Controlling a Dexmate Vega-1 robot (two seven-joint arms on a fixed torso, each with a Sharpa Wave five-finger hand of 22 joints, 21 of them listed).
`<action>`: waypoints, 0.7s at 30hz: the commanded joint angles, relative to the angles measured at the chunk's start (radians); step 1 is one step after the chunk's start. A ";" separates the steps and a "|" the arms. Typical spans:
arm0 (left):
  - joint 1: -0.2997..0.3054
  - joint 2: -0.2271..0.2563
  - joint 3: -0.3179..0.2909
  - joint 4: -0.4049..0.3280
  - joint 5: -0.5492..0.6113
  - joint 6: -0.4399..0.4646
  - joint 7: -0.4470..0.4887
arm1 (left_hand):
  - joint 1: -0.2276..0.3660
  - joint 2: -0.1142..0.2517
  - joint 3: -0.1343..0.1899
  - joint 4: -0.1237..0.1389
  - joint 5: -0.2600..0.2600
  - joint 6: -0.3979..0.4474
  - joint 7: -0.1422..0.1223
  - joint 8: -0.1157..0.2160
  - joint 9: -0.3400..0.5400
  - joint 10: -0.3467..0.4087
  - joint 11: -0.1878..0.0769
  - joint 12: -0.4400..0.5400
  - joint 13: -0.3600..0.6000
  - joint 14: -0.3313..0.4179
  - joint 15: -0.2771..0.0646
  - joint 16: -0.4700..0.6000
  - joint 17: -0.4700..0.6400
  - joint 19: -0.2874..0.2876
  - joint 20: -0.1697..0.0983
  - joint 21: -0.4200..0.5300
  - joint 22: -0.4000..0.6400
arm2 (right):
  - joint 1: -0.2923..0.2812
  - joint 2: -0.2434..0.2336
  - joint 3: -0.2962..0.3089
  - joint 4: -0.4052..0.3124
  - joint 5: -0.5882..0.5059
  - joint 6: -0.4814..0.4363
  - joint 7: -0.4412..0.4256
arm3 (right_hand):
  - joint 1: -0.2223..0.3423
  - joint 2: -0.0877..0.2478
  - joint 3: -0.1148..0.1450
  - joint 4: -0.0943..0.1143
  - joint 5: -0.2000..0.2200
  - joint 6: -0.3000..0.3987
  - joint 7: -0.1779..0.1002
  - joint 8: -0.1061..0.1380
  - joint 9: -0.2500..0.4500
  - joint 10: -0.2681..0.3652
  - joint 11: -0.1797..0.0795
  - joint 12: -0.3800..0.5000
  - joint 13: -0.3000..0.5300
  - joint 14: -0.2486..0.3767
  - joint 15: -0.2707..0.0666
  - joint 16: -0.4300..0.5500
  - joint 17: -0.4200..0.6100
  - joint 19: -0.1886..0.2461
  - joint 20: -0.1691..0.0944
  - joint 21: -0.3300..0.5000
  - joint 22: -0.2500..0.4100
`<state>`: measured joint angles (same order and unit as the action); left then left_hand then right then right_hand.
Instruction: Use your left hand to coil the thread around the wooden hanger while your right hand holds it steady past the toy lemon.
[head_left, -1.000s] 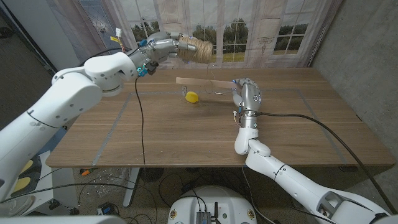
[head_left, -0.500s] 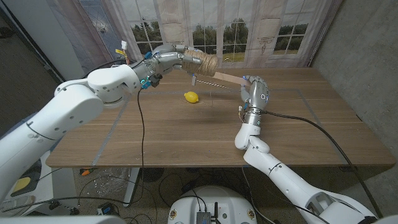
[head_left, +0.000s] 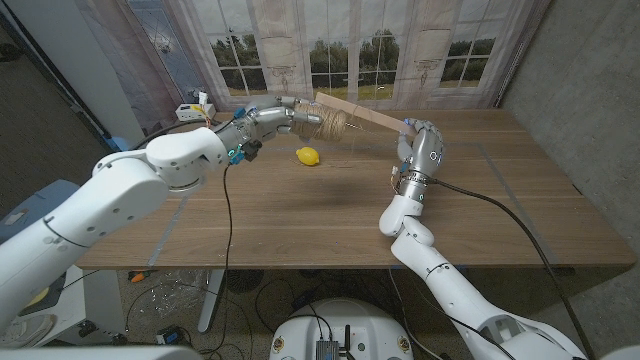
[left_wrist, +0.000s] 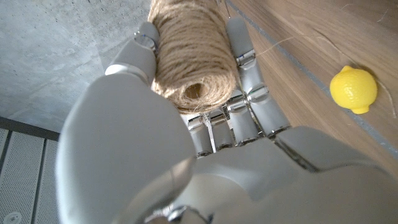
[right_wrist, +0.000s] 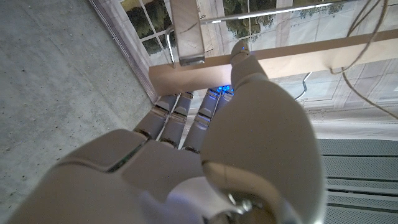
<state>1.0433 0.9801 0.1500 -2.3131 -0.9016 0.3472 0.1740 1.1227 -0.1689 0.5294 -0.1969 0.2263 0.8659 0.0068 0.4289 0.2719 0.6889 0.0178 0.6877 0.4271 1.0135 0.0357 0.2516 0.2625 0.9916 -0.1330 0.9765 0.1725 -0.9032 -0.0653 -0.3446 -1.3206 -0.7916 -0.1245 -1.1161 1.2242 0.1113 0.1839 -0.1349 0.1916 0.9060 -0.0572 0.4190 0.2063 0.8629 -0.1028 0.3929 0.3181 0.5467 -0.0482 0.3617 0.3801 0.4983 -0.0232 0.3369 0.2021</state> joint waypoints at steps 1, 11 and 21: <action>0.072 -0.026 0.001 0.028 -0.027 0.010 0.066 | 0.243 0.257 0.036 0.025 0.010 0.061 0.053 0.005 0.093 0.045 -0.036 0.051 0.145 0.208 -0.258 0.006 0.004 0.003 -0.062 0.005 0.000 | -0.032 0.098 0.135 -0.005 -0.099 0.093 -0.001 | 0.024 0.046 0.002 0.006 0.007 0.101 -0.028 0.009 0.027 0.005 0.010 0.009 0.002 0.008 -0.173 -0.001 0.003 -0.003 0.007 0.007 0.003; 0.089 -0.065 0.023 0.073 -0.063 0.023 0.117 | 0.243 0.256 0.036 0.025 0.010 0.061 0.054 0.004 0.093 0.049 -0.036 0.049 0.141 0.208 -0.258 0.004 0.005 0.003 -0.062 0.006 0.000 | -0.035 0.110 0.148 0.008 -0.115 0.129 -0.001 | 0.025 0.047 0.002 0.006 0.008 0.099 -0.026 0.008 0.026 0.005 0.011 0.009 0.003 0.006 -0.175 -0.003 0.004 -0.004 0.005 0.008 0.003; 0.095 -0.105 0.039 0.123 -0.109 0.046 0.183 | 0.242 0.256 0.036 0.026 0.010 0.062 0.053 0.003 0.093 0.050 -0.036 0.049 0.142 0.210 -0.258 0.003 0.006 0.002 -0.062 0.008 0.000 | -0.052 0.131 0.185 0.002 -0.145 0.224 -0.001 | 0.026 0.048 0.001 0.006 0.007 0.100 -0.027 0.009 0.026 0.006 0.012 0.009 0.003 0.007 -0.175 -0.002 0.007 -0.005 0.002 0.010 0.003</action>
<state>1.1247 0.9130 0.1722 -2.2381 -0.9684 0.3717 0.2933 1.1227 -0.1689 0.5322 -0.1998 0.2310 0.8658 0.0098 0.4286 0.2719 0.6886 0.0176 0.6877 0.4271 1.0169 0.0390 0.2517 0.2679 0.9930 -0.1344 0.9802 0.1725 -0.9384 0.0394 -0.2012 -1.3154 -0.8998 0.0067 -1.1172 1.2242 0.1113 0.1839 -0.1349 0.1934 0.9060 -0.0572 0.4220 0.2062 0.8613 -0.1009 0.3959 0.3180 0.5466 -0.0482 0.3617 0.3829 0.4928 -0.0177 0.3405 0.2021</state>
